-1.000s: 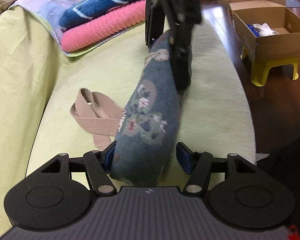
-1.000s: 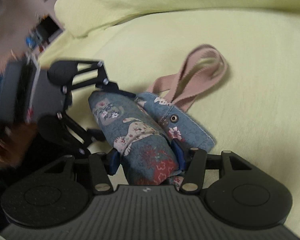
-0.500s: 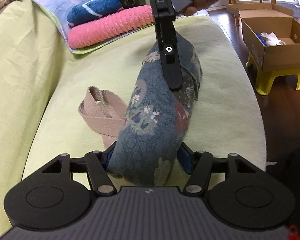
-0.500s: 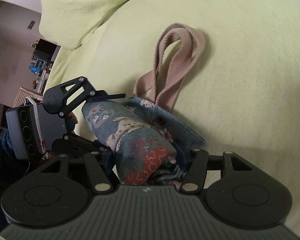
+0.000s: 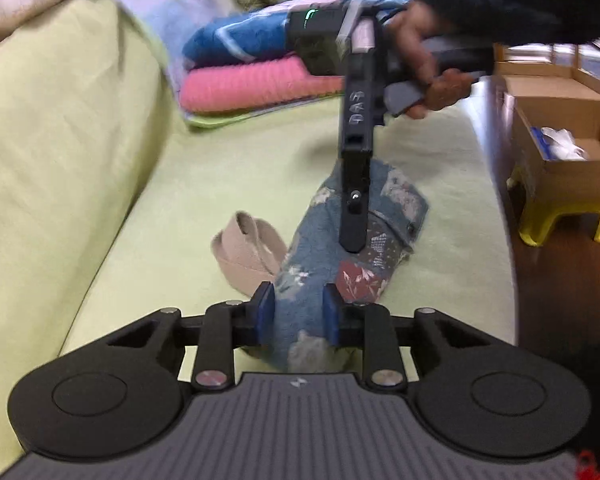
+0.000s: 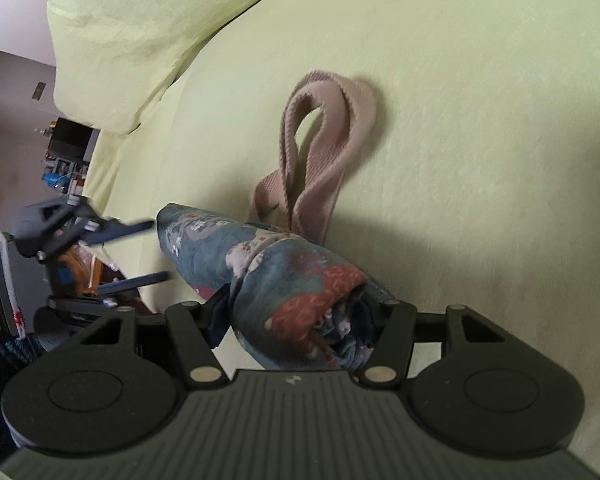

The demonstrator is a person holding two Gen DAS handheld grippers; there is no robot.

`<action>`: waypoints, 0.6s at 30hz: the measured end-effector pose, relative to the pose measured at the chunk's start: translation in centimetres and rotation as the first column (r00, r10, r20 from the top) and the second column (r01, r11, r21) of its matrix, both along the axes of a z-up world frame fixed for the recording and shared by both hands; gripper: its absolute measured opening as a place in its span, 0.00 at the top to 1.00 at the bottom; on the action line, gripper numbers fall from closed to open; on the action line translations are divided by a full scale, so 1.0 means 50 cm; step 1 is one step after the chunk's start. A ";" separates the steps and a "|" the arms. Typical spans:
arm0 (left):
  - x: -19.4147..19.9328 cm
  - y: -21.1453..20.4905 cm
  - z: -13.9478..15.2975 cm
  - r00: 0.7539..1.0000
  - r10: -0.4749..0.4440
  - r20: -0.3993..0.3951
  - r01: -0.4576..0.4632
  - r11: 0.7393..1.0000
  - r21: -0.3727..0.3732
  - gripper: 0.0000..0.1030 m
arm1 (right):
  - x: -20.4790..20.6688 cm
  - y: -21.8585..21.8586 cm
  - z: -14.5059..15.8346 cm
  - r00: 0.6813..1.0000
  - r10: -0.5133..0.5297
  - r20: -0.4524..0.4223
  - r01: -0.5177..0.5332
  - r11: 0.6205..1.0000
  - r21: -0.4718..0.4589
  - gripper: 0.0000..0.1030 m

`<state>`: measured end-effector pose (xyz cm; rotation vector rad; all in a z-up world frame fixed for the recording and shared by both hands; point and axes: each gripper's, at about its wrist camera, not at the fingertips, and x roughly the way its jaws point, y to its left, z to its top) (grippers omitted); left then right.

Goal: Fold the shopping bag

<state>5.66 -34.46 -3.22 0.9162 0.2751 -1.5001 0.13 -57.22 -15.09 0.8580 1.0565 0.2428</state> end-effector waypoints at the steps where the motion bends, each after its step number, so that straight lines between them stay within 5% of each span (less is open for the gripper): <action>1: 0.004 -0.007 -0.004 1.000 0.020 -0.014 -0.020 1.000 -0.004 0.69 | -0.002 0.001 0.001 1.000 -0.017 0.000 0.017 1.000 -0.008 0.48; 6: -0.006 -0.018 -0.031 0.997 0.031 0.065 -0.032 0.999 0.019 0.69 | -0.011 0.014 0.004 0.995 -0.100 0.030 0.101 0.993 -0.057 0.47; 10: 0.009 -0.033 -0.041 0.996 0.072 0.048 -0.073 0.997 0.022 0.69 | -0.022 0.027 0.009 0.975 -0.209 0.079 0.218 0.964 -0.149 0.38; 18: 0.028 -0.044 -0.038 0.996 0.085 0.015 -0.086 0.995 0.046 0.69 | -0.063 0.101 0.033 0.907 -0.362 0.214 0.413 0.862 -0.295 0.37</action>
